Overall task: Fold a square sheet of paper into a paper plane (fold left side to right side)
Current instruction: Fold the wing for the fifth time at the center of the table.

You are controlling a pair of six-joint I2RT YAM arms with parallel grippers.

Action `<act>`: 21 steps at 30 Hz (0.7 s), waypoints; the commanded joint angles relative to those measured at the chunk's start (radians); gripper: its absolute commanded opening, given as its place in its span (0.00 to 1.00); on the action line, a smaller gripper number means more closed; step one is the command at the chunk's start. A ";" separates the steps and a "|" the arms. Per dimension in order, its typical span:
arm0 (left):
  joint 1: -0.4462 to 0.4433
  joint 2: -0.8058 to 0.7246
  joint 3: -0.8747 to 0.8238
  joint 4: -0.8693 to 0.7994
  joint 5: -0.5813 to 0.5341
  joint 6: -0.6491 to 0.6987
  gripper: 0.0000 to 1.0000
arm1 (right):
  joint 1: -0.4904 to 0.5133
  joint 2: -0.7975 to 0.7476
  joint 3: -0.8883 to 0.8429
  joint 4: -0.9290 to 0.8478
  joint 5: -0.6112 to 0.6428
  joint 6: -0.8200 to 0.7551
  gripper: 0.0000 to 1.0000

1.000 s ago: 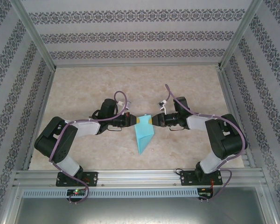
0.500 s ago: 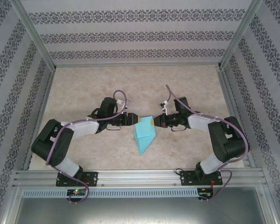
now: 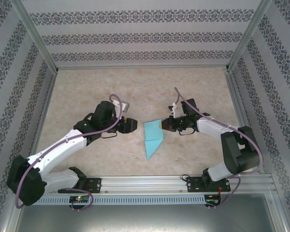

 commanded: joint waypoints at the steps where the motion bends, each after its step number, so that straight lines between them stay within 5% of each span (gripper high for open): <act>1: -0.083 -0.040 0.041 -0.171 -0.154 0.039 0.61 | 0.029 -0.023 0.046 -0.070 0.052 0.043 0.00; 12: -0.365 -0.012 0.127 -0.324 -0.423 -0.014 0.61 | 0.063 -0.034 0.083 -0.145 0.134 0.140 0.00; 21: -0.529 0.132 0.163 -0.262 -0.471 -0.071 0.61 | 0.072 -0.037 0.083 -0.142 0.169 0.199 0.00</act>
